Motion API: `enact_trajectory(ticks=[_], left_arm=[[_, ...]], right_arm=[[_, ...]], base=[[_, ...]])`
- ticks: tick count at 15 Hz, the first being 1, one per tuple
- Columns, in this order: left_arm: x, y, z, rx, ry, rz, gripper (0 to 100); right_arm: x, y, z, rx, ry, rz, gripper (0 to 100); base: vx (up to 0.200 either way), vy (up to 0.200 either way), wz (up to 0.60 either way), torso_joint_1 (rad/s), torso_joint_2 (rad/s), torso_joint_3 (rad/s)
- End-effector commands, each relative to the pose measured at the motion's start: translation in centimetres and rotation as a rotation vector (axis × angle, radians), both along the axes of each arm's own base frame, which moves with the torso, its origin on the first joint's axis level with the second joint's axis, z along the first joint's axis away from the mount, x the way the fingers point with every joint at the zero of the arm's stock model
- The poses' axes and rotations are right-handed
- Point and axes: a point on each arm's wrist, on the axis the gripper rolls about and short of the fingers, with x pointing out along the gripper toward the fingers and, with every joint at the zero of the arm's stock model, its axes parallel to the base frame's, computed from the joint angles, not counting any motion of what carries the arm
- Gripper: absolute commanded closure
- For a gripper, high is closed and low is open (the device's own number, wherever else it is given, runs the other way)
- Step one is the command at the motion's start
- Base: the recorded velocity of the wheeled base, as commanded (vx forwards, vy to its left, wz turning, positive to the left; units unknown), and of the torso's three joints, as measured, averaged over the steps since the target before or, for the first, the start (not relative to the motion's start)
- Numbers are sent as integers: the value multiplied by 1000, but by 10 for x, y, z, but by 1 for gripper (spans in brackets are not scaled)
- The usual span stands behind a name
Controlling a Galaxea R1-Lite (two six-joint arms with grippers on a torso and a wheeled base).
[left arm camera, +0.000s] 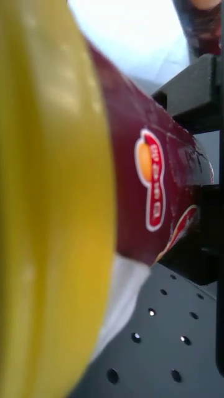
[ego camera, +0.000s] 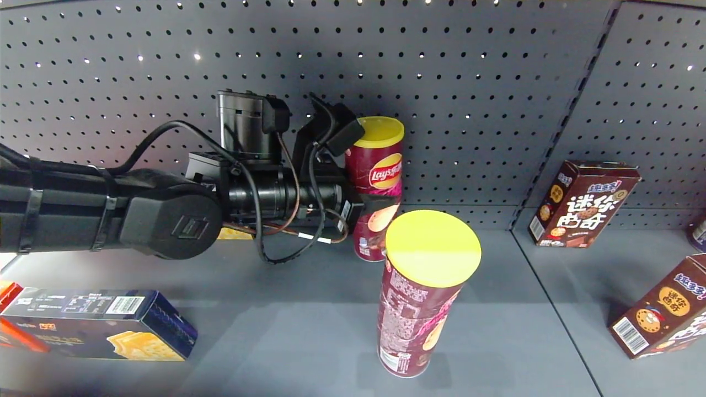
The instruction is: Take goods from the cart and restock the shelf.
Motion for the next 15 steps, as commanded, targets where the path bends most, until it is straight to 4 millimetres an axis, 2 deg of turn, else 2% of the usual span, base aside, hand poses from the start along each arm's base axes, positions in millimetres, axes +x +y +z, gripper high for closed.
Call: enact_trajectory(ticks=[1, 4, 15], left_arm=[[4, -4, -5, 4, 6, -2, 100], [12, -11, -10, 0, -3, -9, 100], [21, -14, -21, 13, -5, 0, 100]], right_arm=[[0, 0, 0, 0, 1, 0, 0], [0, 0, 0, -1, 2, 2, 0], [0, 0, 0, -1, 2, 0, 0]], base=[[0, 0, 0, 0, 0, 0], [0, 0, 0, 0, 0, 0], [0, 0, 0, 0, 0, 0]])
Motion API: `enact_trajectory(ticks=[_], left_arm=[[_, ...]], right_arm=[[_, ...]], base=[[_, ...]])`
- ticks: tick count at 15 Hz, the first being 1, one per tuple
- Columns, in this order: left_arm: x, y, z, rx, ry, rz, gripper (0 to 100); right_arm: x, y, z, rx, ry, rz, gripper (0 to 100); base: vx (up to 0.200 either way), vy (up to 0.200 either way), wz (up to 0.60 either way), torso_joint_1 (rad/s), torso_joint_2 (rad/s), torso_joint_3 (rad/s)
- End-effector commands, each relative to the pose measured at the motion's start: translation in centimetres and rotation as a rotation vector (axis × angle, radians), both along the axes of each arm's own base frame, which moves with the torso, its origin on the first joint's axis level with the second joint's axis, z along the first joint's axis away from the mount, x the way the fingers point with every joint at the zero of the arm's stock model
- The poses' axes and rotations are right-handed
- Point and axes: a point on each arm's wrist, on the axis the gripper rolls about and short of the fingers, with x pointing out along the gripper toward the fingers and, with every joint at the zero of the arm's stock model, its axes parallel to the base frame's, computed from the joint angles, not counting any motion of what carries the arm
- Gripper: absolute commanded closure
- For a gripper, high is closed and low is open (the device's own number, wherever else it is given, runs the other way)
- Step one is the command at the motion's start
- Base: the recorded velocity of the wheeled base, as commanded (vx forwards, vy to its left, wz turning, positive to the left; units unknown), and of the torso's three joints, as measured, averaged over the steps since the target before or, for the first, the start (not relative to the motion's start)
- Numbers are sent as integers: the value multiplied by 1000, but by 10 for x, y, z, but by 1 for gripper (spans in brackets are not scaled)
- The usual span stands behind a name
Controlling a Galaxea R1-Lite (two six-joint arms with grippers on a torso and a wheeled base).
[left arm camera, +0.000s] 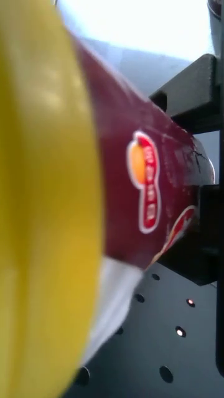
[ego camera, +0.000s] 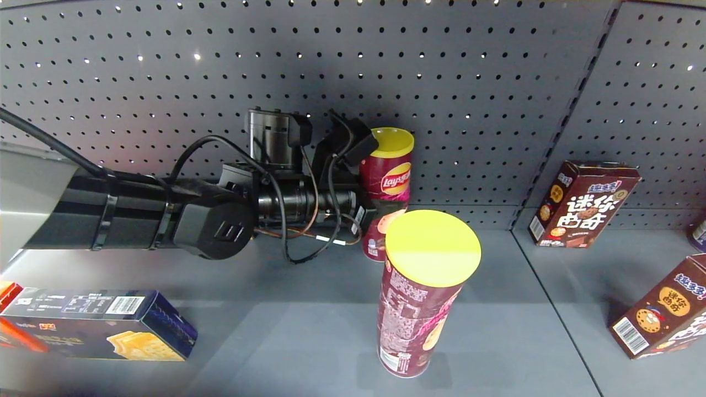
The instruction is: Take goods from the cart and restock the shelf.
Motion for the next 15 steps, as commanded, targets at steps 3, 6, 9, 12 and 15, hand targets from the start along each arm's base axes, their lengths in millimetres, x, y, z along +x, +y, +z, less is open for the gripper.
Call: enact_trajectory(ticks=[3, 6, 9, 12, 15], left_arm=[[2, -1, -2, -4, -10, 7, 0], [0, -1, -3, 0, -6, 21, 0], [-11, 9, 3, 4, -8, 39, 0], [-35, 25, 2, 11, 3, 72, 0], [-52, 36, -2, 23, 5, 143, 0]], right_arm=[[0, 0, 0, -1, 1, 0, 0], [0, 0, 0, -1, 1, 0, 0], [0, 0, 0, -1, 1, 0, 0], [0, 0, 0, -1, 1, 0, 0], [0, 0, 0, -1, 1, 0, 0]], base=[[0, 0, 0, 0, 0, 0], [0, 0, 0, 0, 0, 0], [0, 0, 0, 0, 0, 0], [0, 0, 0, 0, 0, 0], [0, 0, 0, 0, 0, 0]])
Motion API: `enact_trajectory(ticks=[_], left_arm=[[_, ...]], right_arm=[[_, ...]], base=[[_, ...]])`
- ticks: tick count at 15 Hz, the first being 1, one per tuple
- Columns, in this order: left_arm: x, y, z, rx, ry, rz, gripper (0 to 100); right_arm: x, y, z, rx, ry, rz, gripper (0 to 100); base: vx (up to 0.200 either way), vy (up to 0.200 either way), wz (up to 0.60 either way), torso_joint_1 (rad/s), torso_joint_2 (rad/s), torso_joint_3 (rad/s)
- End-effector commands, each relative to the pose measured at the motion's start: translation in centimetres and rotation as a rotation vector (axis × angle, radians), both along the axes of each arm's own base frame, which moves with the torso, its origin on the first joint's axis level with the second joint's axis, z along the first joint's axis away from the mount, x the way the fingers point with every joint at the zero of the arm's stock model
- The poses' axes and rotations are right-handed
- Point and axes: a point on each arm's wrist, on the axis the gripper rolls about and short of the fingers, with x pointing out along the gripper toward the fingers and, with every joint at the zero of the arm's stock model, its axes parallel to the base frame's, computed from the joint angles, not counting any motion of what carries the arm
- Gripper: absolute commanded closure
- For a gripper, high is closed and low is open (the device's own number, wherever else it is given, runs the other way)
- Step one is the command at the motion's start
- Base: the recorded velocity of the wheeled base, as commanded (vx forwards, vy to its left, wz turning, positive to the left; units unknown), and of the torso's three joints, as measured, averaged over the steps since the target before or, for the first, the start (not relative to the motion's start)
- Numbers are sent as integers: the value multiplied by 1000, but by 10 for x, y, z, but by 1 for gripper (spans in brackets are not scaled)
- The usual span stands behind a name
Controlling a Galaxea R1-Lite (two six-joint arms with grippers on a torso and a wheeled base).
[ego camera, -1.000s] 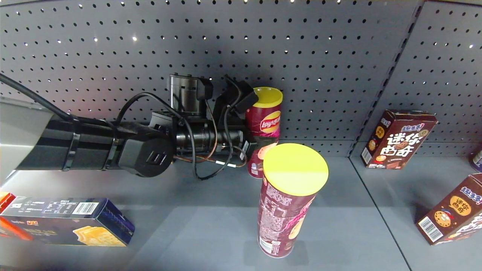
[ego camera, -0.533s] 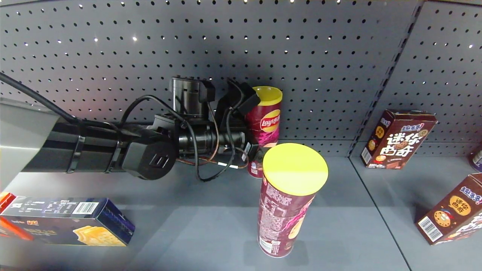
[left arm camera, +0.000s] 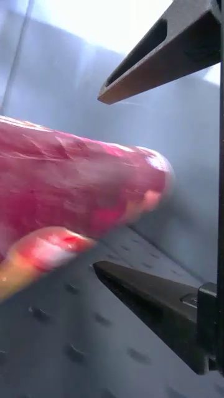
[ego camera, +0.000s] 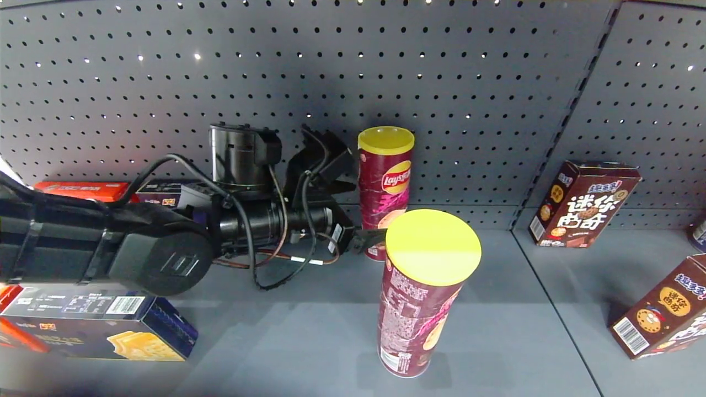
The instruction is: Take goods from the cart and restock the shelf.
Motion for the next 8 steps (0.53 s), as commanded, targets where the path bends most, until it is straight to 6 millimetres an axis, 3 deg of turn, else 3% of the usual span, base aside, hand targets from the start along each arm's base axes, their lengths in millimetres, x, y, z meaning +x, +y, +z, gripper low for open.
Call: enact_trajectory(ticks=[1, 8], left_arm=[[-20, 11, 6, 0, -11, 31, 0], [-30, 11, 9, 19, -48, 159, 0]], right_arm=[[0, 0, 0, -1, 1, 0, 0], [0, 0, 0, -1, 1, 0, 0]], base=[[0, 0, 0, 0, 0, 0], [0, 0, 0, 0, 0, 0]])
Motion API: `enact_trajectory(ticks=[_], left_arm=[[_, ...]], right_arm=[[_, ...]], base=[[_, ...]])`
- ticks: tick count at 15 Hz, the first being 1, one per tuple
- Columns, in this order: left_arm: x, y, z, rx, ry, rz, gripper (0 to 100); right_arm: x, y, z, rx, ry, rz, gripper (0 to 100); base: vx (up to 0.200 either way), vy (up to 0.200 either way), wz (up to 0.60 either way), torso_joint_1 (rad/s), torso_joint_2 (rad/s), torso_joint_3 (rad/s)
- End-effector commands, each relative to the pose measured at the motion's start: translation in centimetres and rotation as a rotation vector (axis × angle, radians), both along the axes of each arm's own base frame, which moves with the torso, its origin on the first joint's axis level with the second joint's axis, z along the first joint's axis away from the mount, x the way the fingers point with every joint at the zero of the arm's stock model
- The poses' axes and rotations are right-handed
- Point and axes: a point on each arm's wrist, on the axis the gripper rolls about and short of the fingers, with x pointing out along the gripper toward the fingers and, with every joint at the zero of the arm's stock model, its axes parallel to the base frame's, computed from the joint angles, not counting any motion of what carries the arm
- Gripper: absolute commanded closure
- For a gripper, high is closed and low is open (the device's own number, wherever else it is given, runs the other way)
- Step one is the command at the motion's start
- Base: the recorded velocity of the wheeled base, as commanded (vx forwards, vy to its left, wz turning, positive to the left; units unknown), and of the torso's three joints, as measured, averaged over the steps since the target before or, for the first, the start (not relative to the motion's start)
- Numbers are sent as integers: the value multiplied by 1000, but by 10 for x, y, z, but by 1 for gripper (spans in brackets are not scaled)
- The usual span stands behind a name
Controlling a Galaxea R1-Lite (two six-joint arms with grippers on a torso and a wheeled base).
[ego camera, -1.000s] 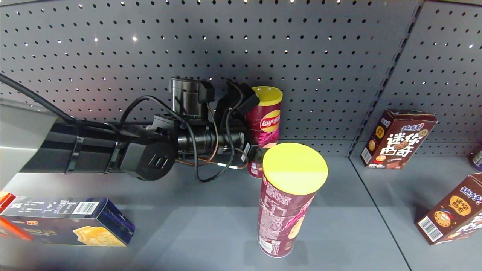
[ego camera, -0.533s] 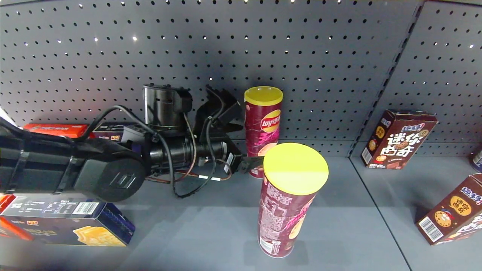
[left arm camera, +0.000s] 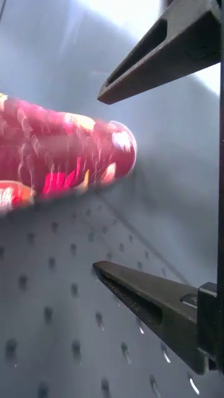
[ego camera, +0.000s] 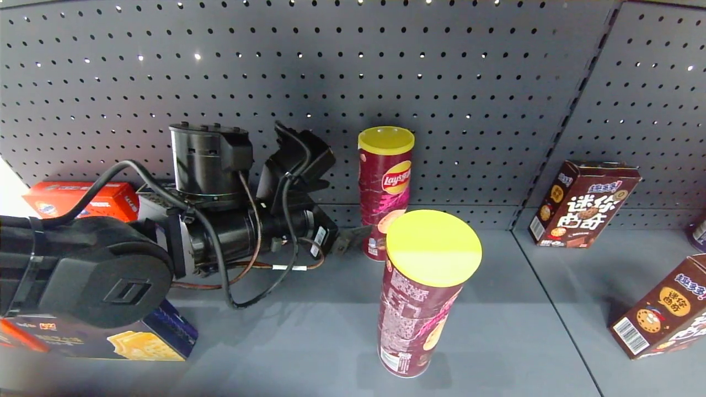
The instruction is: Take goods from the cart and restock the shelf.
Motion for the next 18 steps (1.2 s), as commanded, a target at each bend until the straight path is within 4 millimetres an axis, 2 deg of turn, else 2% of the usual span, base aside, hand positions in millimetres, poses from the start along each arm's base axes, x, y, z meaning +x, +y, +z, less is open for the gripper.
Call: enact_trajectory(ticks=[1, 8, 18], left_arm=[[-4, -2, 2, -3, -24, 20, 0], [-9, -12, 3, 19, -46, 93, 0], [-3, -17, 2, 40, -61, 191, 0]], right_arm=[[0, 0, 0, -1, 1, 0, 0], [0, 0, 0, -1, 1, 0, 0], [0, 0, 0, -1, 1, 0, 0]], base=[[0, 0, 0, 0, 0, 0], [0, 0, 0, 0, 0, 0], [0, 0, 0, 0, 0, 0]])
